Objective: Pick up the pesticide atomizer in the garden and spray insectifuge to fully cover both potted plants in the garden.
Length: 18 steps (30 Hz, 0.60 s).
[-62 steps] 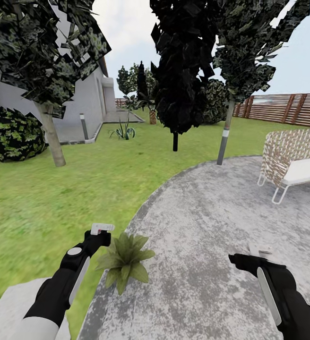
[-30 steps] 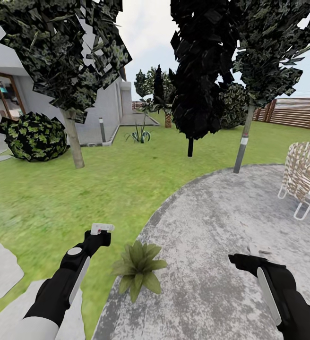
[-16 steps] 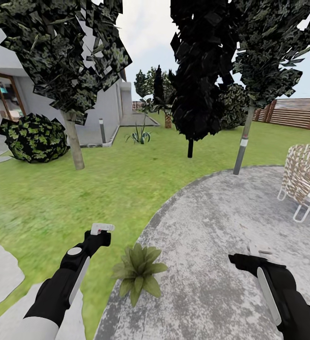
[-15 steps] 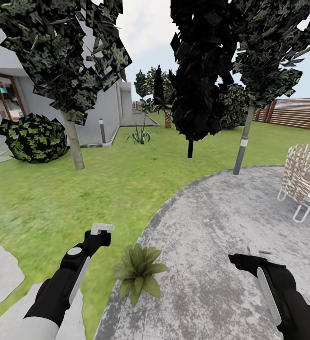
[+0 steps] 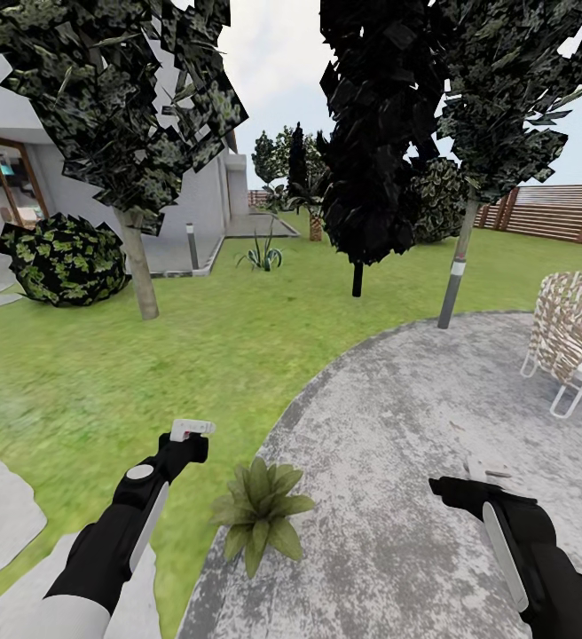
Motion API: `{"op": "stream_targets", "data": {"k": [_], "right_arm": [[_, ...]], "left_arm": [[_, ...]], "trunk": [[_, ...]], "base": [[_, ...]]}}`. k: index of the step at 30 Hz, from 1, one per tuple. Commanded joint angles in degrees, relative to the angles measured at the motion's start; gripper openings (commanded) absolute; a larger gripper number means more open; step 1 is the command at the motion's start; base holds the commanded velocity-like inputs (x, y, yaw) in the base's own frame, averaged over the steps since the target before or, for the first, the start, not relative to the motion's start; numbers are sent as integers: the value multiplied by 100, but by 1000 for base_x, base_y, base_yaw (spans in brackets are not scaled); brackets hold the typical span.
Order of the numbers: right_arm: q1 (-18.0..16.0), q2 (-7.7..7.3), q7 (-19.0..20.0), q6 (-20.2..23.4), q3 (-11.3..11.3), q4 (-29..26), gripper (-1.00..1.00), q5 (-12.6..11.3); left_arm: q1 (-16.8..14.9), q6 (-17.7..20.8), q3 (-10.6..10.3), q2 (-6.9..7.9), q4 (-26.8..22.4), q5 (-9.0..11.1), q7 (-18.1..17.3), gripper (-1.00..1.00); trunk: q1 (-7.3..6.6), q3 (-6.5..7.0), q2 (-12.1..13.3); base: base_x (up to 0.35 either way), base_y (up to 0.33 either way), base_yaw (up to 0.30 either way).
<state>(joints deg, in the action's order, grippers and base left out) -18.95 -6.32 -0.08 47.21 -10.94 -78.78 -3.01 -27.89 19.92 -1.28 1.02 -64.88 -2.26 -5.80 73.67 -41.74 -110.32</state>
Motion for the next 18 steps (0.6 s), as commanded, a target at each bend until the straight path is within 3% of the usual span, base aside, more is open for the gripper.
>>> {"op": "stream_targets", "data": {"k": [1, 9, 18], "right_arm": [[-3, 0, -1, 25, -5, -6, 100, -30], [-3, -1, -8, 25, 0, 2, 100, -24], [-3, -25, 18, 30, 41, 1, 100, -30]], "left_arm": [[-4, 30, -4, 3, -8, -27, -18, -100], [-3, 30, -4, 5, -8, -22, -18, -100], [-4, 30, 3, 74, -15, -38, -62, -100]], "trunk": [[-1, -6, -3], [-154, 120, 278], [-154, 120, 278]], "base": [[0, 0, 0], [0, 0, 0], [0, 0, 0]]}}
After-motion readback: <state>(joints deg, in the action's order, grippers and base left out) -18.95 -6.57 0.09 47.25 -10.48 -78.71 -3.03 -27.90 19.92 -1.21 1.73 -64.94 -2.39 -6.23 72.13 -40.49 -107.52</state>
